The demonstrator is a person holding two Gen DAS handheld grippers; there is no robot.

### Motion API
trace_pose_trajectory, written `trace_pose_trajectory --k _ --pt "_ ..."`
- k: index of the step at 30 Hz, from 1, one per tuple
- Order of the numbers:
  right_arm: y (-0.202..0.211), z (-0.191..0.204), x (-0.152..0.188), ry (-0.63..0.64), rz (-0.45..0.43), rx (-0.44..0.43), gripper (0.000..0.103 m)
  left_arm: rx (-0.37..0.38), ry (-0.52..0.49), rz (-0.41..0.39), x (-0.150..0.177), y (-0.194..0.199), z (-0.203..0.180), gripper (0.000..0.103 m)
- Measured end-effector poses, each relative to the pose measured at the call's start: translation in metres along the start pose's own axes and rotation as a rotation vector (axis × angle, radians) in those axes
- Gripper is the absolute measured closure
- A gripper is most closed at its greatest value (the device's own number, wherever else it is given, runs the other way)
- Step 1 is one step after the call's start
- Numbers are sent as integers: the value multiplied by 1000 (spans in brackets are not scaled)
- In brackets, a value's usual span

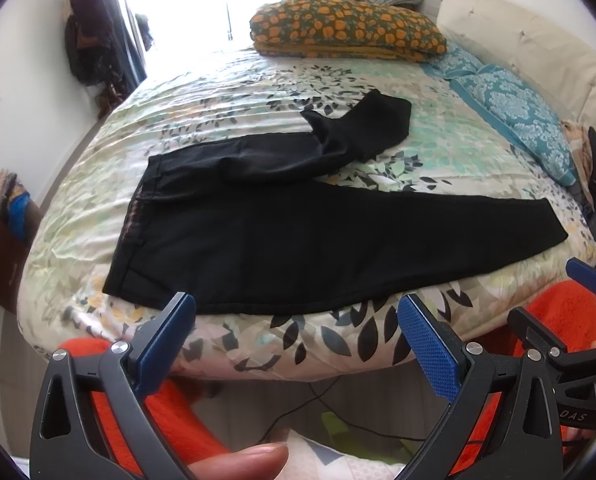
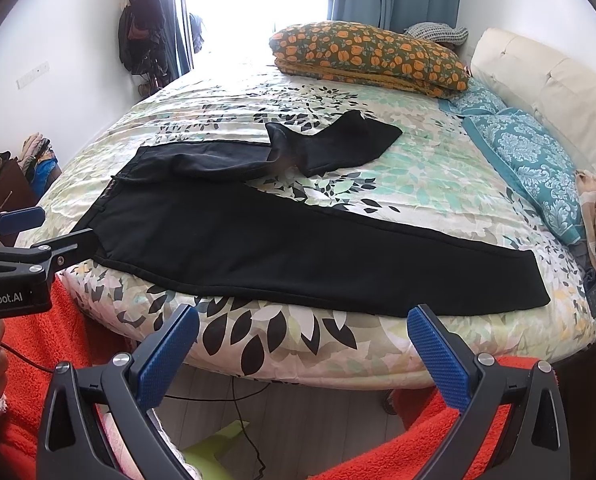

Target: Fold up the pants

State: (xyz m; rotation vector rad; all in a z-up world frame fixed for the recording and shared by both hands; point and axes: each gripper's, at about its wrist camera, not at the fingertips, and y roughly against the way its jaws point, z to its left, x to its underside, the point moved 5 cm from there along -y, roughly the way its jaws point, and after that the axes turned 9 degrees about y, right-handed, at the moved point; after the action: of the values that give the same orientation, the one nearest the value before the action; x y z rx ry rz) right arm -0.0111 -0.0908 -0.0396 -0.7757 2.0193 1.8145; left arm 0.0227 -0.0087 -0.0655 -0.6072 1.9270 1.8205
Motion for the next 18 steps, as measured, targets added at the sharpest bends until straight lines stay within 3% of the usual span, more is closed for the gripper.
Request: trace_pose_trajectory --k 18 --pt "-1 1 1 2 5 -2 0 0 0 5 0 0 -1 1"
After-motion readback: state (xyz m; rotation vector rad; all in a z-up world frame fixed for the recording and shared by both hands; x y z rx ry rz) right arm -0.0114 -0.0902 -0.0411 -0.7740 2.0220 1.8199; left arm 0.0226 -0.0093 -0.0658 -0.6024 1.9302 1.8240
